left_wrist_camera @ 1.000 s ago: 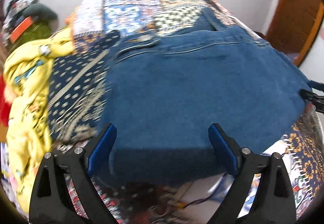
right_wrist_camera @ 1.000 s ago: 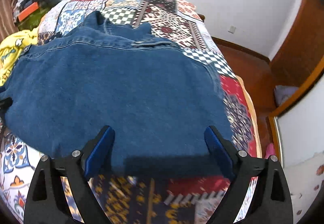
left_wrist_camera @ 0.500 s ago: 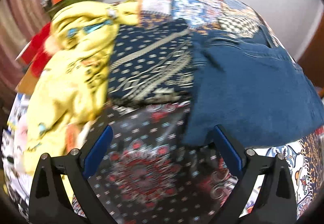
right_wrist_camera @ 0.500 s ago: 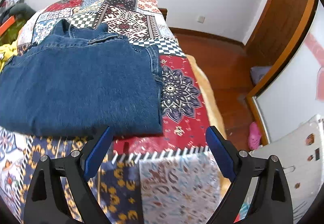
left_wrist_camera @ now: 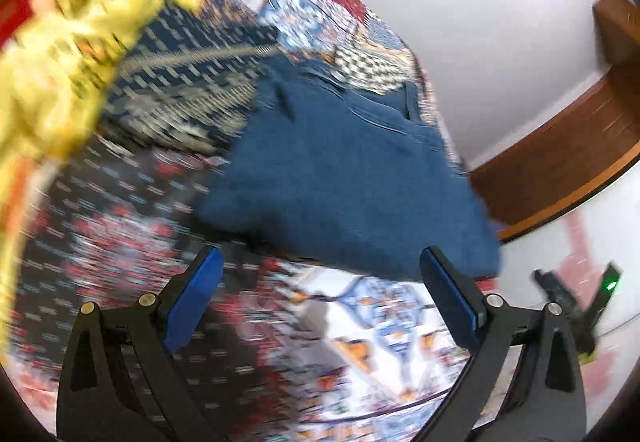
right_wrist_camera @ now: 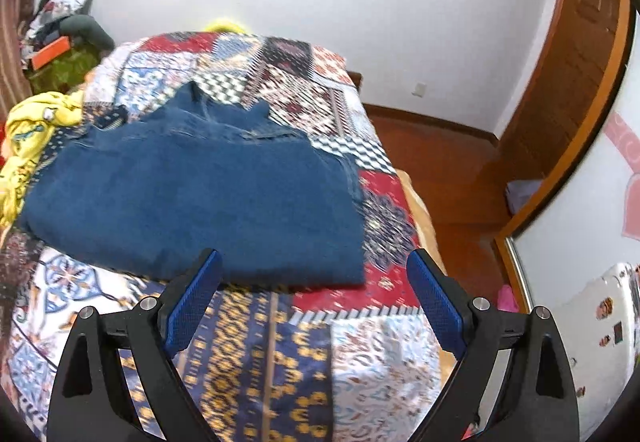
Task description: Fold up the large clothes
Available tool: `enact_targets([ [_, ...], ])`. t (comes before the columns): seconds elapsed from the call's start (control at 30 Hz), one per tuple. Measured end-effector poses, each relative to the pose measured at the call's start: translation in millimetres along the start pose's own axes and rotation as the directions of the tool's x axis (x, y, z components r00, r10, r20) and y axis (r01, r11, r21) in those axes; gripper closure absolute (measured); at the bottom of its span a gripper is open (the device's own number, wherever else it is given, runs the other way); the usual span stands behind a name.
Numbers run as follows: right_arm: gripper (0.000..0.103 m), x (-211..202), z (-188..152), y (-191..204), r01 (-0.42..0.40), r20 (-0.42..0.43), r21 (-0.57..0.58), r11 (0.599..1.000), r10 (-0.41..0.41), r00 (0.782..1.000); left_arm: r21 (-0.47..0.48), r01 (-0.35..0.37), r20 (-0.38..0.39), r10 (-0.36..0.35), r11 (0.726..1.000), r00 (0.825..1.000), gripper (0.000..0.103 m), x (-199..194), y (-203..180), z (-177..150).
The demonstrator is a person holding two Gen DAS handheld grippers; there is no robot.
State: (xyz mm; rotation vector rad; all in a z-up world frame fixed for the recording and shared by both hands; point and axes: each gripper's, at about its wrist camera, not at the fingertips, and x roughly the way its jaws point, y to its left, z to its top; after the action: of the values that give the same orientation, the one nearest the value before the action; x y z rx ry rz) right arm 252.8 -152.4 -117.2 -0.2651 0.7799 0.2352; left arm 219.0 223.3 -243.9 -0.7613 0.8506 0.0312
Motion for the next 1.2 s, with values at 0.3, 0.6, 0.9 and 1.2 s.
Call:
enact_targets([
  [0.3, 0.006, 19.9, 4.8, 29.6, -0.074, -0.008, -0.019, 0.997, 0.074, 0.997, -0.290, 0.142, -0.067, -0.169, 0.946, 0.983, 0.016, 82.2, 31.6, 7.5],
  [0.6, 0.006, 58.7, -1.5, 33.2, -0.150, -0.118, 0.051, 0.987, 0.155, 0.981, -0.227, 0.085, -0.024, -0.092, 0.970, 0.995, 0.048, 105.3, 21.3, 39.6],
  [0.9, 0.006, 58.4, -3.9, 32.3, -0.246, -0.183, 0.143, 0.959, 0.270, 0.945, 0.156, -0.210, 0.229, 0.172, 0.965, 0.958, 0.063, 48.2, -91.3, 47.9],
  [1.2, 0.006, 30.0, 29.8, 76.2, -0.342, -0.122, 0.069, 0.937, 0.348, 0.929, 0.314, -0.214, 0.390, 0.080, 0.925, 0.917, 0.069, -44.2, -137.0, 83.5],
])
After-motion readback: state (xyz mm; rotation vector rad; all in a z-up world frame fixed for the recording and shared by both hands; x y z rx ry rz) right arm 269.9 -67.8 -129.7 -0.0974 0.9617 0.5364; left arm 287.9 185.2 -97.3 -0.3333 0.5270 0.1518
